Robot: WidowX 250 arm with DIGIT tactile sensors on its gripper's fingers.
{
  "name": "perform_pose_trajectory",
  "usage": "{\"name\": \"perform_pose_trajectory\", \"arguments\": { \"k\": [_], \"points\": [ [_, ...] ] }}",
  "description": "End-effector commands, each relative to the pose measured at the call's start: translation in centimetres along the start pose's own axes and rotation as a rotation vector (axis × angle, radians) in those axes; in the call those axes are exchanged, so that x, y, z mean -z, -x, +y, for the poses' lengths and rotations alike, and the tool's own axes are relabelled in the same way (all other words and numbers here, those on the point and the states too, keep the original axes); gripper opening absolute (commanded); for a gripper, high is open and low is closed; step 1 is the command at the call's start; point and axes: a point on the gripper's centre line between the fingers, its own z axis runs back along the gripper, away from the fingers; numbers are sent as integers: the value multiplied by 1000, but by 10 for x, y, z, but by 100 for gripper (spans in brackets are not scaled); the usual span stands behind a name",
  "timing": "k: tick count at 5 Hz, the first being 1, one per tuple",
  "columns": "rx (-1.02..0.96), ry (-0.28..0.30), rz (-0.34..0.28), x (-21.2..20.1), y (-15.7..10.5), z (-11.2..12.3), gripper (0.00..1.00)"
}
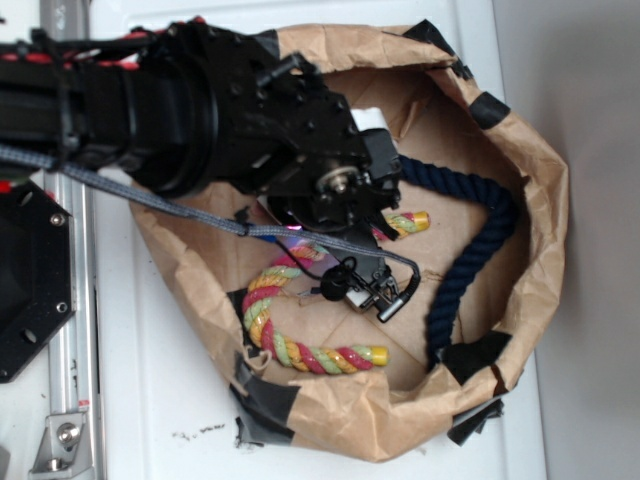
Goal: Grab the multicolored rope.
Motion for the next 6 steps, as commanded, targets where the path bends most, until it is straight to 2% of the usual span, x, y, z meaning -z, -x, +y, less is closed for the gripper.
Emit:
{"name": "perform_pose_trajectory", "arguments": {
  "k": [1,2,4,5,6],
  "points": [
    [75,51,7,6,-8,0,80],
    [203,76,25,7,-6,-7,0],
    [473,138,40,6,3,-21,0],
    [597,138,65,6,9,-27,0],
    [602,119,72,7,9,-28,0]
  ]
}}
